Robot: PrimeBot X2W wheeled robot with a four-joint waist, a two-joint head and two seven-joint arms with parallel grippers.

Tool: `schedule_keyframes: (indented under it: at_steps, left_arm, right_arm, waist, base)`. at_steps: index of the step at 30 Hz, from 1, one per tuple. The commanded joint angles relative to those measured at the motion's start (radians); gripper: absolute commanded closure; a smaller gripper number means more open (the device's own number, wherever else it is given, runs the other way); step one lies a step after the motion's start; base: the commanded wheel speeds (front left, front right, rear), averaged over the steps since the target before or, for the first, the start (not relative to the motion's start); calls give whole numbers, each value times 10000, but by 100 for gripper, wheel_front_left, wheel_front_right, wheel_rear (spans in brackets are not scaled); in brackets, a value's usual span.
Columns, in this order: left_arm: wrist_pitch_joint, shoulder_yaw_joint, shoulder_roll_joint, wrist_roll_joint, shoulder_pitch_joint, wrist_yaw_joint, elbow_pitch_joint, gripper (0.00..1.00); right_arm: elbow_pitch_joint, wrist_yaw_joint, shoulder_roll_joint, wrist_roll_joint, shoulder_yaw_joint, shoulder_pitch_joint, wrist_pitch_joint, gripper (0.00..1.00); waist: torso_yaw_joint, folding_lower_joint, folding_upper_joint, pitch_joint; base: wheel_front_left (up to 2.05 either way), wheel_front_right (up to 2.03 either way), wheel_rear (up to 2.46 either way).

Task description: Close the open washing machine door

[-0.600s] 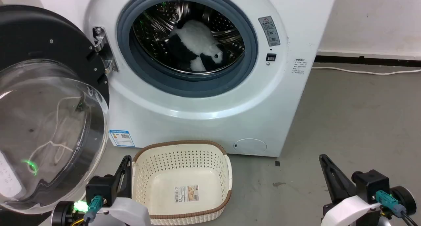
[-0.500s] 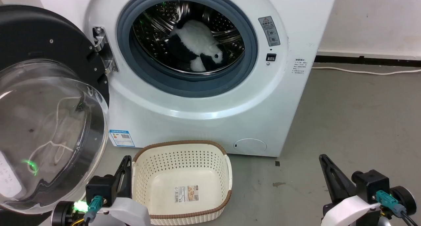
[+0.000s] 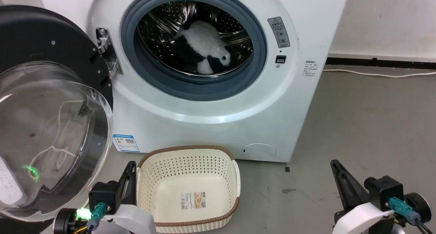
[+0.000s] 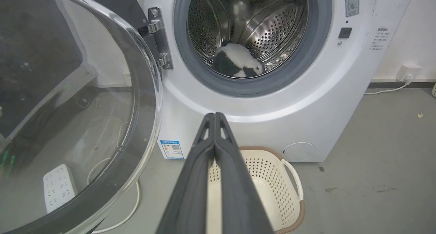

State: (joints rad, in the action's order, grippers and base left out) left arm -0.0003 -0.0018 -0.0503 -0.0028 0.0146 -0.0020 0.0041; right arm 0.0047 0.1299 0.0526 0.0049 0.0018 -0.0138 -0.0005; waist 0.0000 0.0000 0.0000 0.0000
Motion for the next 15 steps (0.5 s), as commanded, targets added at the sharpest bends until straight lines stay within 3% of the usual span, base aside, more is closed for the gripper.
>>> schedule_keyframes:
  at_steps: [1,15]
  left_arm:
    - [3,18,1,28,-146,20,-41,100]
    - [3,18,1,28,-146,20,-41,100]
  right_arm:
    - [-47,8,-24,-49,-18,138,5,100]
    - [-47,8,-24,-49,-18,138,5,100]
  waist:
    - [0,0,0,0]
    - [0,0,0,0]
  base:
    - [0,0,0]
    - [0,0,0]
